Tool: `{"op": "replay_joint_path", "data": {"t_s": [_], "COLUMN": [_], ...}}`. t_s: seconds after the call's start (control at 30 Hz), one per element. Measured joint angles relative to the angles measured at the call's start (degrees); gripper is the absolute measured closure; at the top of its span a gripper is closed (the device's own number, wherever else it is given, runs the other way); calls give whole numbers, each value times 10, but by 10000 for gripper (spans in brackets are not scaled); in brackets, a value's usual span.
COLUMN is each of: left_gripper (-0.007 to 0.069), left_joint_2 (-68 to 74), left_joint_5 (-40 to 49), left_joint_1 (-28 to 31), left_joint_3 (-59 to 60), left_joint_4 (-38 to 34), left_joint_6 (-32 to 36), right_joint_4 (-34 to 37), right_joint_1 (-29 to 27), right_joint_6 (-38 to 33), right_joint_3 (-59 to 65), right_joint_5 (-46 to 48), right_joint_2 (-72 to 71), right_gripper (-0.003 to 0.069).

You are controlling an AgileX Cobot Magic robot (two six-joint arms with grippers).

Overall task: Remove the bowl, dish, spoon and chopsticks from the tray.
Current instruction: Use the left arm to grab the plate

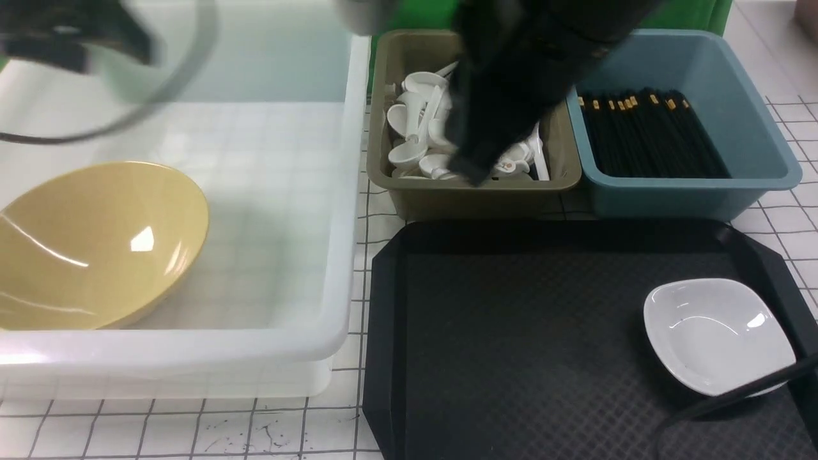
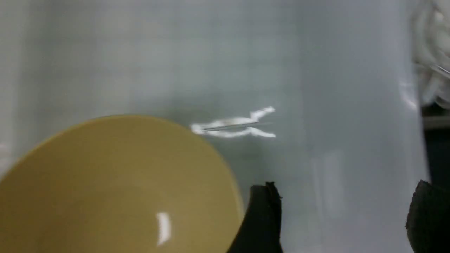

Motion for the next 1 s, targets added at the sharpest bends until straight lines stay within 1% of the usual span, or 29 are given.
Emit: {"op": "replay_joint_path", "data": {"t_s": [0.07,0.17,0.23,0.27,0.3,0.37,0.4,0.43,0.5,0.6,0.7,0.73,0.77,0.87,1.0], "left_gripper": [179,181,182,181,181,181,181,181,181,181,181,181,181,181,181], "left_joint_2": [11,40,64,69,89,109,114,135,166,212,264,296,296,364,432], "left_joint_5": [2,0,-13,-15,-34,-59,-65,-92,-118,-136,-147,-149,-149,-158,-181], "left_joint_1": [-80,-185,-242,-248,-287,-321,-329,-364,-403,-439,-468,-477,-478,-485,-485], "left_joint_3": [3,3,3,3,3,3,3,3,-3,-27,-77,-105,-109,-175,-234], "left_joint_4": [19,52,61,62,62,62,62,61,57,48,42,41,41,31,4], "left_joint_6": [0,1,1,1,0,-3,-4,-7,-7,-10,-22,-35,-37,-64,-70], "right_joint_4": [-1,-2,-2,-2,-3,-3,-3,-4,-5,-5,-5,-5,-5,-4,-4], "right_joint_1": [-30,-78,-115,-118,-147,-175,-182,-209,-241,-263,-269,-269,-269,-270,-270], "right_joint_6": [14,31,44,45,55,59,59,60,64,74,85,87,87,88,88], "right_joint_3": [56,150,220,226,276,321,332,372,422,462,488,497,497,512,521], "right_joint_5": [-1,-3,-3,-3,-5,-8,-8,-9,-9,-9,-9,-8,-7,-2,0], "right_joint_2": [-31,-89,-140,-140,-180,-225,-230,-275,-327,-382,-426,-444,-447,-478,-493], "right_gripper": [594,593,592,592,591,591,591,591,591,591,591,591,591,591,591]}}
